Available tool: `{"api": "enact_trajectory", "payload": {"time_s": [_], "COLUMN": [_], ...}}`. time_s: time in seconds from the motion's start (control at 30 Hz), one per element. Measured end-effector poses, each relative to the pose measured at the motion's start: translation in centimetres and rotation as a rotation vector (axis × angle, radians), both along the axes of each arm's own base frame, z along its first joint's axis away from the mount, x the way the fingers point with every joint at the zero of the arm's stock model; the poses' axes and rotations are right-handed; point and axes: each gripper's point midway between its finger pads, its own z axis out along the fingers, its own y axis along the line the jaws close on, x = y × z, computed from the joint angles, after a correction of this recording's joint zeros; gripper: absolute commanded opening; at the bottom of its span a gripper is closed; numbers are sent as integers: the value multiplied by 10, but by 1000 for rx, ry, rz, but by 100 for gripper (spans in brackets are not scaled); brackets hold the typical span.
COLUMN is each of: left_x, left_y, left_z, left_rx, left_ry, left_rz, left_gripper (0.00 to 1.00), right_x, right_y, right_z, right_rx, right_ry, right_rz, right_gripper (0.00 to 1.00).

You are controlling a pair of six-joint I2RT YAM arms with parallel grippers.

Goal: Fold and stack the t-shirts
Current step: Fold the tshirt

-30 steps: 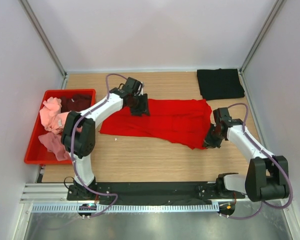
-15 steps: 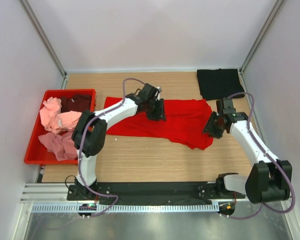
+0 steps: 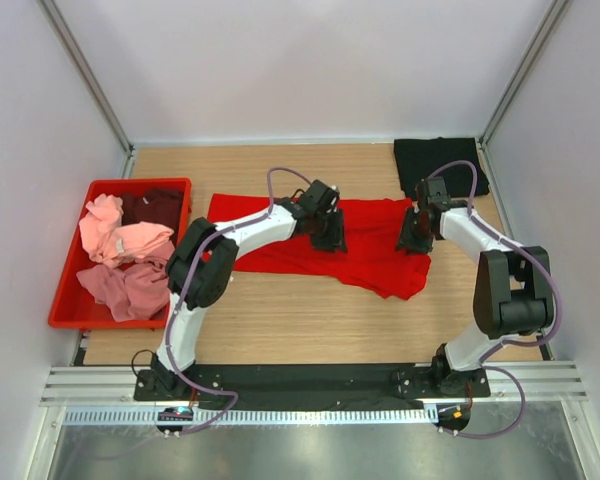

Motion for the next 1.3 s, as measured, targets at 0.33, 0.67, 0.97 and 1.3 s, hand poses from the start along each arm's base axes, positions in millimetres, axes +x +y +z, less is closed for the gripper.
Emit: {"api": "enact_trajectory", "payload": {"time_s": [0.33, 0.67, 0.97, 1.3], "left_x": [-9, -28, -32, -27], "left_y": [-6, -11, -11, -19], "left_z": [-2, -7, 2, 10], "left_rx": [2, 19, 18, 8], "left_ry": [-5, 1, -27, -59], "left_rz": [-17, -47, -47, -43], "left_gripper": [40, 42, 43, 43], "right_x": [-54, -103, -111, -135], "right_y": [-5, 4, 19, 28], "right_z": [-1, -5, -3, -21], "right_rx": [-31, -28, -29, -34], "right_ry": [37, 52, 31, 89], "right_rz": [-46, -69, -25, -13], "right_gripper": [31, 31, 28, 28]}}
